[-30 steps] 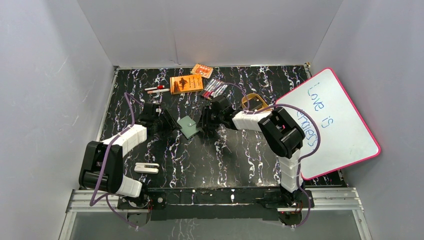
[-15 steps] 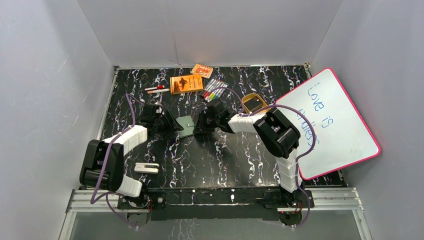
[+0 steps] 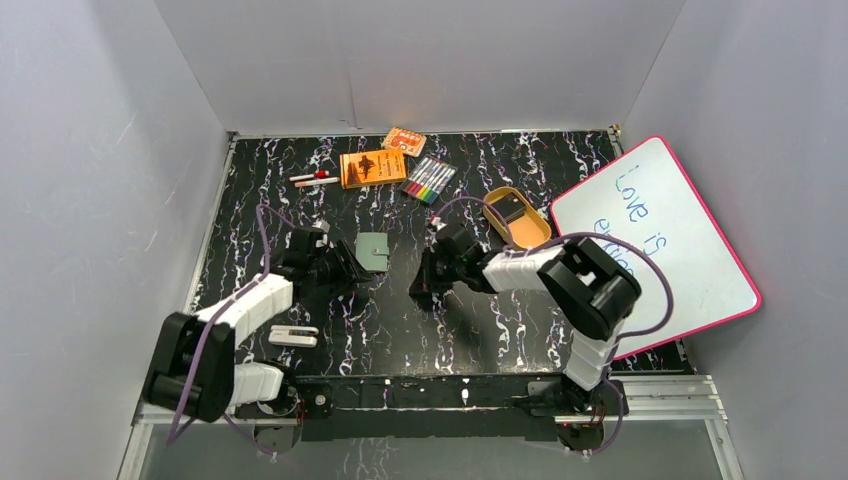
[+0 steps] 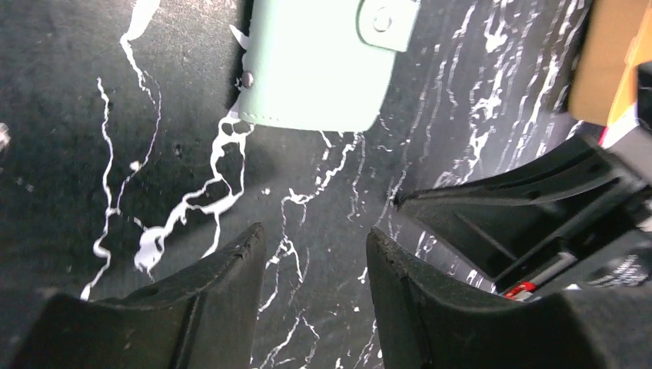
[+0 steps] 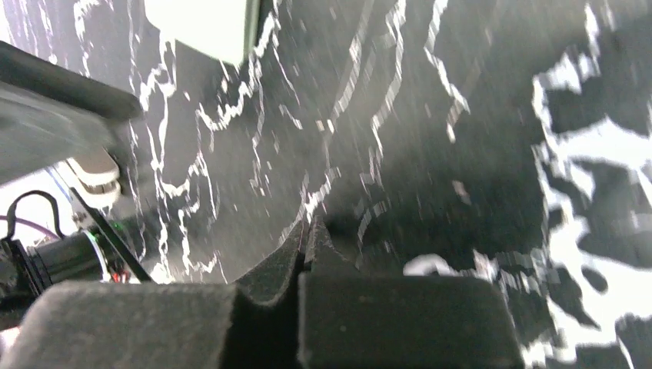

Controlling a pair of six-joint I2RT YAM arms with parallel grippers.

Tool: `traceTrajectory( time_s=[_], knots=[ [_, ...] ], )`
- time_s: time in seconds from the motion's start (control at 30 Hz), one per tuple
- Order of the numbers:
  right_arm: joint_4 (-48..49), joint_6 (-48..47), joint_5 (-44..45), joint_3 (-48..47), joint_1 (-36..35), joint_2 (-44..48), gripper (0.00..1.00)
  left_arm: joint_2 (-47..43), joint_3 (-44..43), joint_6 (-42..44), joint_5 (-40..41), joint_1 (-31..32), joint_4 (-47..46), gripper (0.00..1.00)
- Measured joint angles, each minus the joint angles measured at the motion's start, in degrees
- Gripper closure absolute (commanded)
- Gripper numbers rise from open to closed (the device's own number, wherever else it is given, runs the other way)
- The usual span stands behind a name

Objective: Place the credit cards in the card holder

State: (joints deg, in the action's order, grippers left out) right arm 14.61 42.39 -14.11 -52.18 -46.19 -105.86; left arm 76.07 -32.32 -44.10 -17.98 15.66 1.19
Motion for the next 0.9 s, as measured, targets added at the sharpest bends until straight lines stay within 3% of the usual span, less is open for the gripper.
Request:
traceTrajectory(
  time_s=[0.1, 0.17, 0.27, 0.5, 0.9],
  knots=[
    [-0.8, 0.1, 0.3, 5.6, 0.0, 5.0, 0.71, -6.5, 0.5, 0.0, 2.9, 0.5, 2.7, 0.35],
    [-0.9, 0.5, 0.3, 7.2, 0.0, 6.8, 0.63, -9.4, -0.1, 0.0, 5.6, 0.4, 3.9, 0.34],
    [-0.5, 1.0, 0.5, 6.7, 0.0, 7.1, 0.61, -8.0, -3.3, 0.2, 7.8, -0.7, 4.9, 0.35],
    [-0.1, 2.7, 1.4, -2.9, 0.0, 1.0, 0.60, 7.3, -12.3, 0.6, 7.4, -4.3, 2.0, 0.38],
    [0.8, 6.4, 2.1, -13.9, 0.0, -10.2, 0.60, 17.9, -14.6, -0.2, 3.1, -5.5, -4.0, 0.47]
  ],
)
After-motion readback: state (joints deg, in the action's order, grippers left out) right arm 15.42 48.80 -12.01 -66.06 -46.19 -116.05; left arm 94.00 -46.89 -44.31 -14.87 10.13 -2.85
